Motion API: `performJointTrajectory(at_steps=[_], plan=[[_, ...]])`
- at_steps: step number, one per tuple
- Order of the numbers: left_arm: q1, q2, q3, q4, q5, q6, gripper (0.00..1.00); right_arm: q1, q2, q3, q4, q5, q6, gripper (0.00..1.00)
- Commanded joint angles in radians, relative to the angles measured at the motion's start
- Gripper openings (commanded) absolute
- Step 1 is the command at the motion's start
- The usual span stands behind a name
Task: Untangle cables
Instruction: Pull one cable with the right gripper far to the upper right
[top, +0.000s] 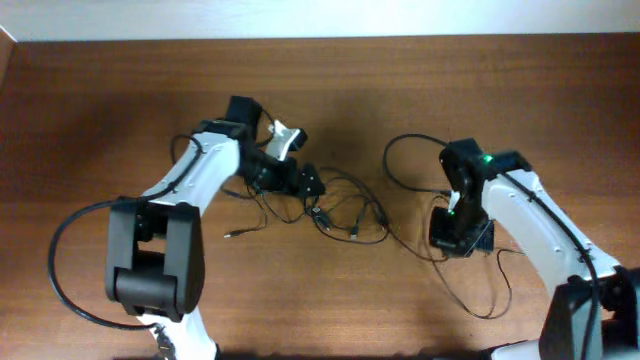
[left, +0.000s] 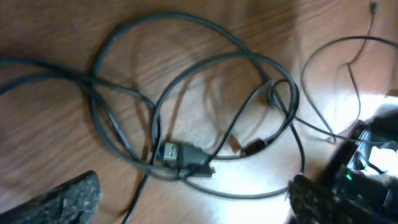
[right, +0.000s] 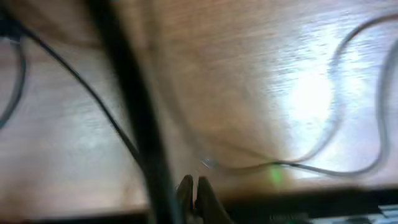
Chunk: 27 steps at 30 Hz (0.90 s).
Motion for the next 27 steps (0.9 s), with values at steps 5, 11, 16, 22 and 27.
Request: performJointTrajectory(at_steps=[5, 11, 16, 22, 27], plan=[[-0.19, -0.017, -0.008, 0.084, -0.352, -0.288, 0.6, -0.002, -0.123, 0.408, -0.159, 0.018, -0.024, 0.04], [-0.219, 0.071, -0.031, 0.143, -0.422, -0.347, 0.45, -0.002, -0.136, 0.658, -0.197, -0.117, -0.102, 0.04], [-0.2, 0.106, -0.029, 0.153, -0.422, -0.354, 0.45, -0.003, -0.14, 0.89, -0.234, -0.106, -0.135, 0.04], [-0.136, 0.106, -0.029, 0.142, -0.421, -0.354, 0.45, -0.003, -0.145, 1.215, -0.225, -0.106, -0.137, 0.04], [-0.122, 0.106, -0.029, 0.135, -0.417, -0.354, 0.48, -0.003, -0.145, 1.467, -0.146, 0.003, -0.136, 0.04]])
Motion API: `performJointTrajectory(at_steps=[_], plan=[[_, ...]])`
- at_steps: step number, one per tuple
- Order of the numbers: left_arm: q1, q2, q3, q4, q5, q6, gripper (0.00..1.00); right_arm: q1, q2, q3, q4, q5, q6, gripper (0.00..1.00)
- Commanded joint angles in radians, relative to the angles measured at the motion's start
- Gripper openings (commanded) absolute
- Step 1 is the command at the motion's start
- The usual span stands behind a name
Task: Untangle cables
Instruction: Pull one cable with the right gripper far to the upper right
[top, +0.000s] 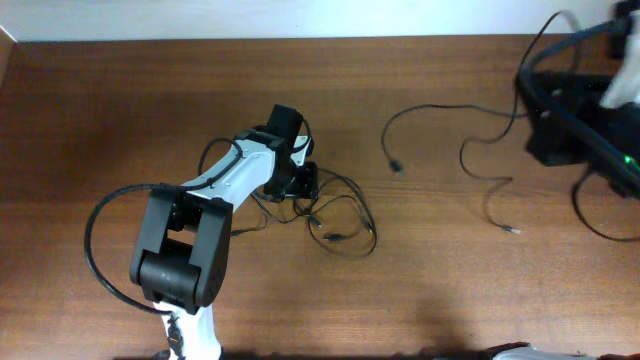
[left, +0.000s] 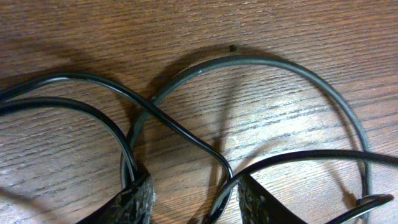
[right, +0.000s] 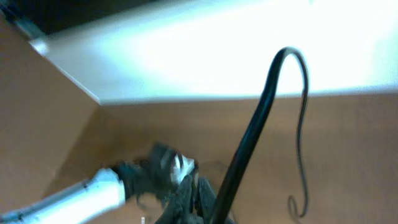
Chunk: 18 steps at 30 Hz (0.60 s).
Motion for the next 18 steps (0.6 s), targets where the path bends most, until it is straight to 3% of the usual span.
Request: performJointTrajectory(at_steps=[1, 8, 11, 16, 18], plan=[[0.011, 0.03, -0.013, -0.008, -0.018, -0.013, 0.49, -0.003, -0.003, 0.089, 0.046, 0.151, -0.005, 0.04], [0.011, 0.03, -0.011, -0.008, 0.005, -0.013, 0.53, -0.003, 0.056, 0.101, -0.048, 0.513, -0.012, 0.04], [0.011, 0.03, -0.011, -0.008, 0.005, -0.013, 0.54, -0.02, 0.122, 0.101, -0.013, 0.664, -0.035, 0.04], [0.011, 0.03, -0.011, -0.008, 0.01, -0.013, 0.54, -0.274, 0.248, 0.101, 0.307, 0.694, -0.051, 0.04], [0.011, 0.03, -0.011, -0.003, 0.009, -0.013, 0.54, -0.404, 0.292, 0.101, 0.295, 0.724, 0.066, 0.04]])
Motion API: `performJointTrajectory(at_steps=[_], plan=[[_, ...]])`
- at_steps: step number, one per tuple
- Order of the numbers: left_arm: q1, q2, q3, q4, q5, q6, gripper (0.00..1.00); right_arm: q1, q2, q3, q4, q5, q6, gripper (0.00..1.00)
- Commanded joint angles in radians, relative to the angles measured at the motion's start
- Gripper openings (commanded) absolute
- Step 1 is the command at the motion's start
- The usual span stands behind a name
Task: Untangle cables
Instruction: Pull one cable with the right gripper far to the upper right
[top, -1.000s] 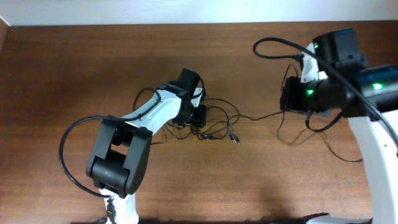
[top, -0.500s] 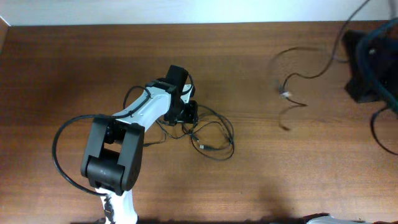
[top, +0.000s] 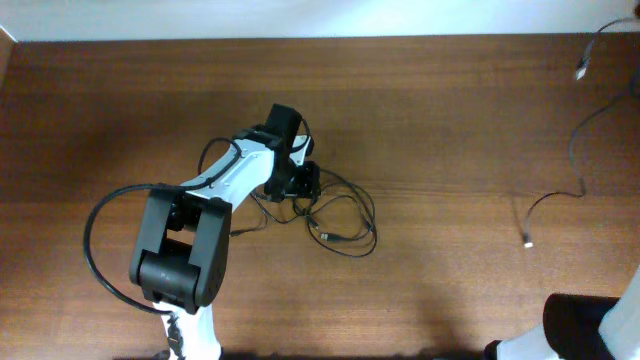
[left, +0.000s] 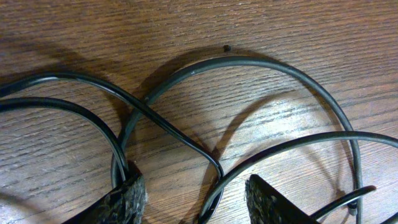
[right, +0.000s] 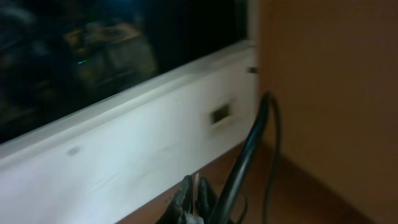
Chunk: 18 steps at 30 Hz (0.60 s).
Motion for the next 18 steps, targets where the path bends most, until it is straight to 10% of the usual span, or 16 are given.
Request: performJointTrajectory(at_steps=[1, 16, 17, 18], plan=[[0.006, 0.03, -0.013, 0.001, -0.015, -0.01, 0.54, -0.144, 0.047, 0.005, -0.032, 0.056, 0.142, 0.04], [0.006, 0.03, -0.013, 0.008, -0.016, -0.01, 0.57, -0.255, 0.634, -0.056, 0.035, -0.742, 0.139, 0.05], [0.006, 0.03, -0.014, 0.008, -0.016, -0.01, 0.57, -0.254, 0.671, -0.056, 0.037, -0.787, 0.139, 0.08], [0.006, 0.03, -0.013, 0.009, -0.016, -0.01, 0.57, -0.254, 0.699, -0.056, 0.037, -0.829, 0.138, 0.41]])
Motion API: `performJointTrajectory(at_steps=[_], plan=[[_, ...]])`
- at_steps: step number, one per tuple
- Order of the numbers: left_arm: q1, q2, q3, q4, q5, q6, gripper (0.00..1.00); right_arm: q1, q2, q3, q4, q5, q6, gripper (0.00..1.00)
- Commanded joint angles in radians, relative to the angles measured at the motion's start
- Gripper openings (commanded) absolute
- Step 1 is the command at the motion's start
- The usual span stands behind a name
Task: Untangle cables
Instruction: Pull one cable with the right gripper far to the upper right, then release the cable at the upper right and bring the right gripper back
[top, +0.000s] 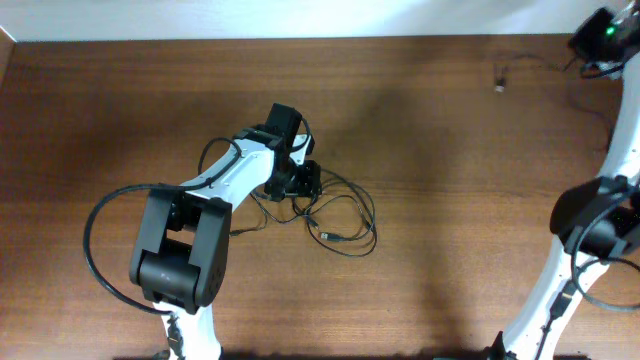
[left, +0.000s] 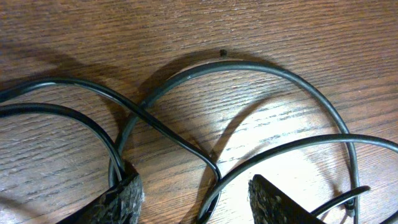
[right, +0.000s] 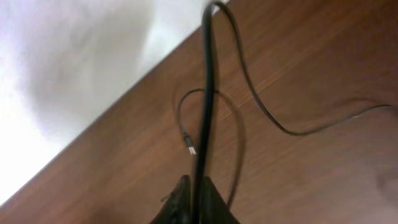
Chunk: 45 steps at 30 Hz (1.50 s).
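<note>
A tangle of black cables (top: 335, 215) lies at the table's middle. My left gripper (top: 300, 182) is down on its left part. In the left wrist view that gripper (left: 196, 190) is open, its fingers (left: 121, 202) pressed to the wood on either side of a crossing of cable loops (left: 214, 168). My right gripper (top: 600, 35) is at the far right back corner. It is shut on a separate thin black cable (right: 205, 93), whose plug (top: 498, 72) lies near the back edge. In the right wrist view the gripper (right: 198, 190) pinches that cable, and its plug (right: 191, 149) shows below.
The brown wooden table (top: 450, 200) ends at a white wall along the back. The left arm's own black lead (top: 95, 250) loops out at the left. The right arm's white links (top: 585, 230) run down the right edge.
My right gripper, out of the overhead view before, is now at the back right corner. The thin cable's plug went from the right middle of the table to the back edge. The left gripper has not moved.
First my right gripper was low beside the tangle, shut on a thin cable, with the left gripper open above the tangle. Then the thin cable lay apart at the right, and the left gripper was down on the tangle. Now that cable is at the back right.
</note>
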Motion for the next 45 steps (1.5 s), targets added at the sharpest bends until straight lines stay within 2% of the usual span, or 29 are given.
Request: performJointTrajectory(at_steps=[1, 2, 5, 6, 7, 11, 12, 13, 14, 15, 20, 21, 25, 27, 28, 29, 32, 34, 36, 39, 40, 41, 42, 45], plan=[[0.006, 0.03, -0.014, 0.001, -0.019, -0.01, 0.58, 0.0, 0.046, 0.003, 0.003, -0.174, 0.004, 0.68], [0.006, 0.03, -0.014, 0.001, -0.019, -0.01, 0.58, 0.0, 0.052, 0.003, -0.002, -0.173, 0.0, 0.99], [0.006, 0.03, -0.014, 0.001, -0.019, -0.01, 0.66, -0.002, 0.032, 0.005, -0.046, -0.168, 0.0, 0.99], [0.006, 0.03, -0.014, 0.001, -0.019, -0.01, 0.74, -0.002, 0.016, 0.005, -0.076, -0.15, -0.005, 0.99], [0.006, 0.03, -0.014, 0.001, -0.019, -0.009, 0.76, -0.002, -0.004, 0.005, -0.106, -0.145, -0.031, 0.99], [0.007, 0.024, 0.008, -0.035, -0.019, -0.009, 0.82, -0.002, -0.089, 0.005, -0.383, -0.142, -0.13, 0.99], [0.007, 0.017, 0.018, -0.05, -0.019, 0.005, 0.82, -0.002, -0.094, 0.005, -0.465, -0.143, -0.151, 0.93], [0.007, -0.011, 0.024, -0.064, -0.026, 0.016, 0.82, 0.0, -0.094, 0.005, -0.556, -0.144, -0.204, 0.76], [0.007, -0.037, 0.024, -0.069, -0.028, 0.024, 0.86, 0.008, -0.094, 0.003, -0.583, -0.158, -0.278, 0.59], [0.007, -0.063, 0.024, -0.074, -0.031, 0.026, 0.88, 0.019, -0.104, -0.003, -0.583, -0.18, -0.328, 0.58], [0.011, -0.29, 0.024, -0.124, -0.051, 0.023, 0.93, 0.124, -0.204, -0.009, -0.583, -0.209, -0.307, 0.59], [0.013, -0.331, 0.024, -0.132, -0.094, 0.005, 0.95, 0.164, -0.234, -0.026, -0.583, -0.209, -0.307, 0.6], [0.02, -0.393, 0.011, -0.233, -0.458, -0.17, 1.0, 0.343, -0.294, -0.185, -0.583, -0.202, -0.311, 0.63], [0.051, -0.392, -0.01, -0.232, -0.472, -0.177, 1.0, 0.396, -0.294, -0.254, -0.583, -0.201, -0.312, 0.61], [0.087, -0.392, -0.023, -0.232, -0.472, -0.182, 1.0, 0.425, -0.294, -0.289, -0.583, -0.201, -0.311, 0.45], [0.126, -0.392, -0.033, -0.232, -0.471, -0.182, 1.0, 0.458, -0.303, -0.32, -0.583, -0.202, -0.311, 0.42], [0.22, -0.392, -0.059, -0.221, -0.45, -0.182, 1.0, 0.543, -0.396, -0.392, -0.583, -0.094, -0.285, 0.42], [0.286, -0.392, -0.081, -0.204, -0.376, -0.181, 0.99, 0.602, -0.505, -0.463, -0.576, 0.027, -0.202, 0.43], [0.305, -0.391, -0.093, -0.187, -0.346, -0.176, 0.94, 0.679, -0.638, -0.595, -0.531, 0.091, -0.158, 0.45], [0.305, -0.391, -0.093, -0.187, -0.312, -0.138, 0.7, 0.717, -0.707, -0.737, -0.478, 0.09, -0.122, 0.45], [0.305, -0.391, -0.093, -0.187, -0.294, -0.114, 0.46, 0.726, -0.716, -0.807, -0.436, 0.086, -0.121, 0.45], [0.305, -0.391, -0.093, -0.189, -0.265, -0.084, 0.28, 0.729, -0.716, -0.84, -0.419, 0.086, -0.12, 0.43], [0.305, -0.391, -0.093, -0.199, -0.219, -0.049, 0.03, 0.735, -0.716, -0.894, -0.38, 0.086, -0.097, 0.38], [0.305, -0.391, -0.119, -0.232, -0.113, 0.032, 0.0, 0.777, -0.736, -1.08, -0.17, 0.075, -0.048, 0.32]])
